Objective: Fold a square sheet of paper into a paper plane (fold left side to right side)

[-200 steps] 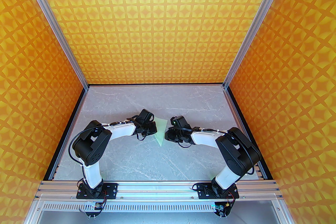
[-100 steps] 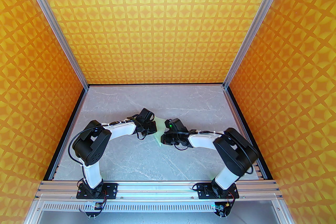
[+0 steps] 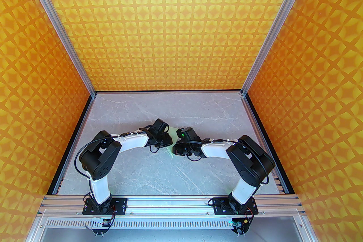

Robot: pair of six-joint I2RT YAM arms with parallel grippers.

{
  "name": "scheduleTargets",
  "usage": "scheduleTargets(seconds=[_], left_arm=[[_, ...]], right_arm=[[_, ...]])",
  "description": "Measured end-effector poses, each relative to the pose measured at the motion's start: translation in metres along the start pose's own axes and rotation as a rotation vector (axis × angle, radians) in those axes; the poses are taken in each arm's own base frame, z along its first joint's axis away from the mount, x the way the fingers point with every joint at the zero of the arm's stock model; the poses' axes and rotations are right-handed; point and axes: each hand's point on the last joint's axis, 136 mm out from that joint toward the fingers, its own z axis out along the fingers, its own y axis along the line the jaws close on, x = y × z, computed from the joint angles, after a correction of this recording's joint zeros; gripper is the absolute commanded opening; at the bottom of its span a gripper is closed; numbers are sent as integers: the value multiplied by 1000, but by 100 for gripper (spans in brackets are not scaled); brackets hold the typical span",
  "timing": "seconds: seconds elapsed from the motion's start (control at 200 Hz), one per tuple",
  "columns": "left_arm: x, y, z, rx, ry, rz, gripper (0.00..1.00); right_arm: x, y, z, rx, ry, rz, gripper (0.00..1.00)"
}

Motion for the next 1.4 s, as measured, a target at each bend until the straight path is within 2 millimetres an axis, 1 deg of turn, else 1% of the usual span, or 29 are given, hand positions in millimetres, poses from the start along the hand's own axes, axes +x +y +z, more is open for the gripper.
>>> scheduleTargets(seconds=[0.19, 0.33, 0.56, 0.75, 1.03, 1.135, 1.4], left_arm=[[1, 1, 0, -2, 3, -7, 0], [1, 1, 0, -2, 3, -8, 0], [1, 2, 1, -3, 3, -10, 0], [2, 2, 1, -5, 5, -11, 0], [3, 4, 1, -9, 8, -15, 0], [5, 7, 4, -22, 19, -23, 0], [5, 7, 5, -29, 24, -33, 0]], right_arm=[[0, 1, -3, -1, -2, 0, 4], [-1, 8, -6, -14, -11, 2, 4], [2, 16, -2, -31, -2, 1, 3], [7, 13, 7, -18, 21, 2, 3], [8, 13, 7, -19, 21, 0, 4], [12, 12, 5, -18, 25, -4, 3], [33, 12, 0, -10, 59, -21, 4]])
